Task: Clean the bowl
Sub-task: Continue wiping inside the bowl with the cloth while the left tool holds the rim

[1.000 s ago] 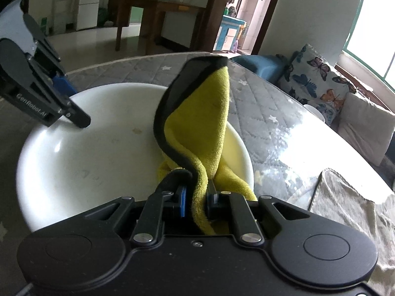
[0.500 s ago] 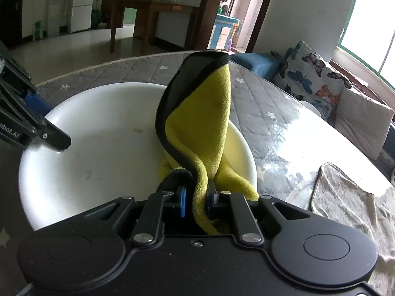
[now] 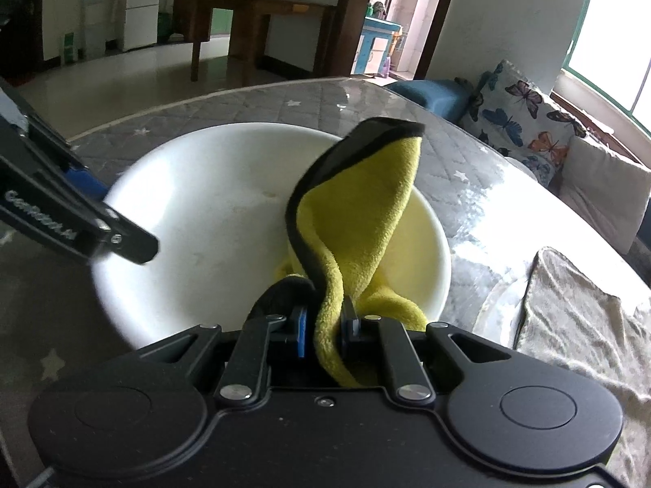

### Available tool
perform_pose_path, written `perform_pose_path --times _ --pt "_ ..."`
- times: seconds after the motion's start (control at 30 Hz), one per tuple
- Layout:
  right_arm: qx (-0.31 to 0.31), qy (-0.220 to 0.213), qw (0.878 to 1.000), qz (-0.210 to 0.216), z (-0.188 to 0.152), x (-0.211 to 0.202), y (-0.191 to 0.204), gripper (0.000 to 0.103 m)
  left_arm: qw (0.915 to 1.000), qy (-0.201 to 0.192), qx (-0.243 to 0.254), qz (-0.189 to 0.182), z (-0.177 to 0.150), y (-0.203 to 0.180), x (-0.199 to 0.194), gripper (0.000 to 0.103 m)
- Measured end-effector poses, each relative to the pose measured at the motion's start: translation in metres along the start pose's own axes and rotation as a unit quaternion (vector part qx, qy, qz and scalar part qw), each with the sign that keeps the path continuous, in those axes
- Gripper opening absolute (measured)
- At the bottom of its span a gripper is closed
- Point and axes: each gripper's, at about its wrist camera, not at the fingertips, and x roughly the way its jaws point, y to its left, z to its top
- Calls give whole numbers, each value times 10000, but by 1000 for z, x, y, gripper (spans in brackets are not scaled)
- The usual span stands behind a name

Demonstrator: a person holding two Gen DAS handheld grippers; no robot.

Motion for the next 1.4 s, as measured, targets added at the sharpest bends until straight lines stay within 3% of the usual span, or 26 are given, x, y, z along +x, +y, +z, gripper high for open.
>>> perform_pose_path --times 0.37,0.57,1.07,1.4 --pt "321 70 9976 611 3 -20 12 14 10000 -8 -42 -58 -3 6 -3 37" --pt "300 -15 9971 705 1 -32 7 14 9999 22 140 -88 1 12 -2 34" --pt "-202 -1 9997 134 -2 -13 -14 14 9965 65 836 71 15 14 4 35" --pt "-295 -5 9996 -21 5 8 -23 14 9935 99 1129 126 27 14 13 35"
